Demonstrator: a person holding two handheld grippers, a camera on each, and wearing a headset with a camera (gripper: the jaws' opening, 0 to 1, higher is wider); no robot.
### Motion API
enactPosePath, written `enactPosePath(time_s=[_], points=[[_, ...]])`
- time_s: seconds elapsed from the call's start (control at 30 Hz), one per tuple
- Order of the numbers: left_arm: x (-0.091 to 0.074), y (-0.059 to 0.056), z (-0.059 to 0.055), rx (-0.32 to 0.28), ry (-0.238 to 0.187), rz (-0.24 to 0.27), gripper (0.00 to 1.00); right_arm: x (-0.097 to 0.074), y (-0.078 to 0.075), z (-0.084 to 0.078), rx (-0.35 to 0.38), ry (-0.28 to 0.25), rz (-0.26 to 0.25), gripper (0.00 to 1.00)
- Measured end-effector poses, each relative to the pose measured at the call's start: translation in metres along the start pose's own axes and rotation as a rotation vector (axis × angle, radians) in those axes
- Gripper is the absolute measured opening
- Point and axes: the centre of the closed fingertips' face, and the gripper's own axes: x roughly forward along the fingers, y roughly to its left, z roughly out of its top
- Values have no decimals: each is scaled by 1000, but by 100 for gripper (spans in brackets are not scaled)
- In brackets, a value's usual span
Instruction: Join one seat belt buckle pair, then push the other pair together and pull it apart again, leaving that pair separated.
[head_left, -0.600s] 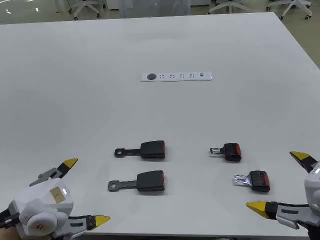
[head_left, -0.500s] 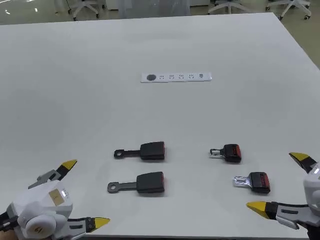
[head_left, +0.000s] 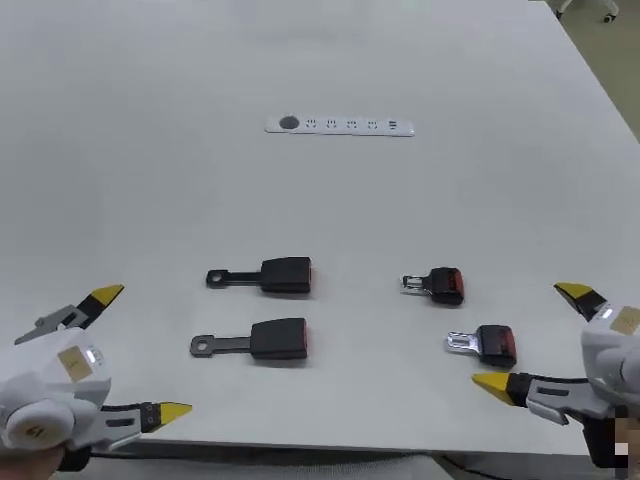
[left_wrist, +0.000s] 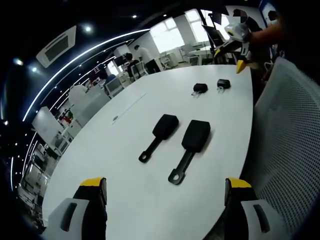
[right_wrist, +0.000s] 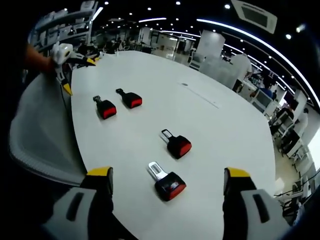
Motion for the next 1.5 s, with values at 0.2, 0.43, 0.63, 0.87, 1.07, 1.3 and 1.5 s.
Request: enactPosePath(time_s=[0.2, 0.43, 0.63, 0.87, 1.07, 1.3, 1.5], points=[[1, -1, -2, -2, 8, -8, 100, 3, 2, -6, 5, 28, 13, 93], [0, 1, -3, -4, 17, 0, 100, 6, 0, 1, -11, 29, 23, 91], [1, 1, 0, 16, 2, -4, 100, 7, -1, 14, -33, 9, 31, 91], [-2, 7, -3, 19, 18, 27, 98, 6, 13, 10, -50, 28, 62, 91], [-2, 6, -1, 19, 7, 21, 98, 3, 23, 10, -64, 44, 69, 91], [-1, 3, -10, 54, 57, 12, 98, -3, 18, 4, -15, 81, 38, 79], [0, -2, -14, 94, 80, -16, 96, -7, 24, 5, -25, 67, 30, 80]])
